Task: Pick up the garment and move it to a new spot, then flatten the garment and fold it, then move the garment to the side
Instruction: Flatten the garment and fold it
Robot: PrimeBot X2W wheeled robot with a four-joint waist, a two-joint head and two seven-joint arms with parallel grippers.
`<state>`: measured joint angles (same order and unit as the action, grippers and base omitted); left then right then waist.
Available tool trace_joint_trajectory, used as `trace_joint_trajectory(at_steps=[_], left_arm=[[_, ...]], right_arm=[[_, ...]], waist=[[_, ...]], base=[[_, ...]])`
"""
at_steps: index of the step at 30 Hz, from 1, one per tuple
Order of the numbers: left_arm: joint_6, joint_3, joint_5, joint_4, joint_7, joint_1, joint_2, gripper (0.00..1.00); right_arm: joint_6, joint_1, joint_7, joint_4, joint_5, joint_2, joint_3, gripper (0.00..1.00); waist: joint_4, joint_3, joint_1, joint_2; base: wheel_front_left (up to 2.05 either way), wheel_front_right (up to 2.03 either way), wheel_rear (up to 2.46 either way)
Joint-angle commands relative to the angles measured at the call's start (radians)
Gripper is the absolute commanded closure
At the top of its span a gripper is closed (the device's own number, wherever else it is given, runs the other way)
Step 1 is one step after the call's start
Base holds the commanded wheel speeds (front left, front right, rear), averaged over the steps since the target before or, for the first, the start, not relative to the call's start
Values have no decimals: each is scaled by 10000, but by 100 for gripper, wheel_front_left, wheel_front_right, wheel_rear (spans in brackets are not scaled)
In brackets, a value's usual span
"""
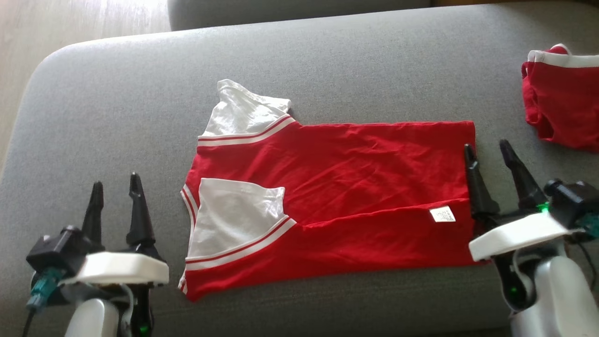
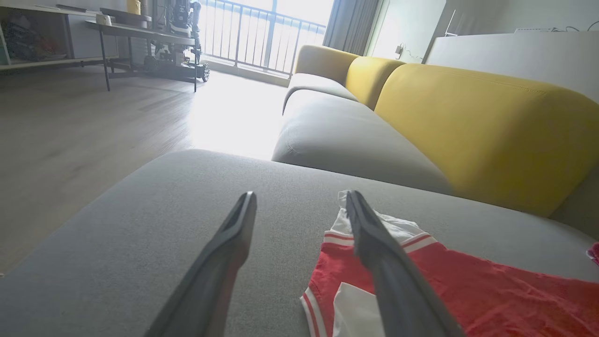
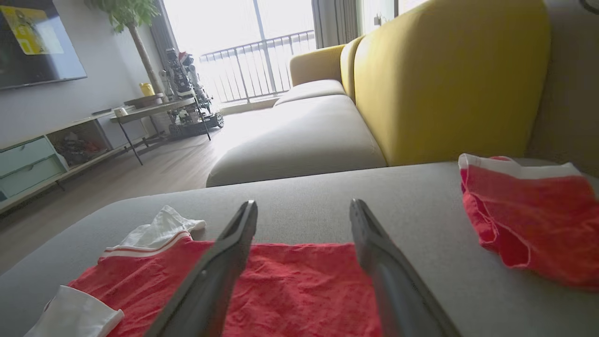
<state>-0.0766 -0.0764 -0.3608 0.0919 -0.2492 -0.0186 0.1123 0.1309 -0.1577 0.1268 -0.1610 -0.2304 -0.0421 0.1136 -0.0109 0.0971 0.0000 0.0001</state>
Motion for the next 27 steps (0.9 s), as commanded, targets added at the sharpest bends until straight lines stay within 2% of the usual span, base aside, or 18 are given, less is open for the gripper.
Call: trace_joint_trajectory(at_steps=[1,6,12,17,23,27], left_arm=[[-53,465,172,-454,-111,-618,-12,0],[121,875,444,-890,-122,-681,-399,0],[75,1057,625,-863,-124,-588,-601,0],[-27,921,566,-507,-124,-531,-616,0],[162,976,1034,229,-125,-1024,-598,0],[338,978,1372,1077,-105,-1804,-208,0]], right_arm=[[-2,-404,370,417,253,-81,-381,0],[-2,-189,1131,287,-160,-81,-592,0],[-2,-271,1336,124,-448,-81,-313,0],[-2,-330,1345,191,-417,-81,-232,0],[-2,-465,1347,259,-402,-81,-367,0],[-2,-606,1348,377,-498,-81,-475,0]], waist=[[-5,23,0,-1],[-38,162,0,-1],[-125,386,0,-1],[-277,455,0,-1],[-572,814,0,-1],[-875,1319,0,-1]], base=[[0,0,0],[0,0,0],[0,0,0],[0,0,0],[0,0,0],[0,0,0]])
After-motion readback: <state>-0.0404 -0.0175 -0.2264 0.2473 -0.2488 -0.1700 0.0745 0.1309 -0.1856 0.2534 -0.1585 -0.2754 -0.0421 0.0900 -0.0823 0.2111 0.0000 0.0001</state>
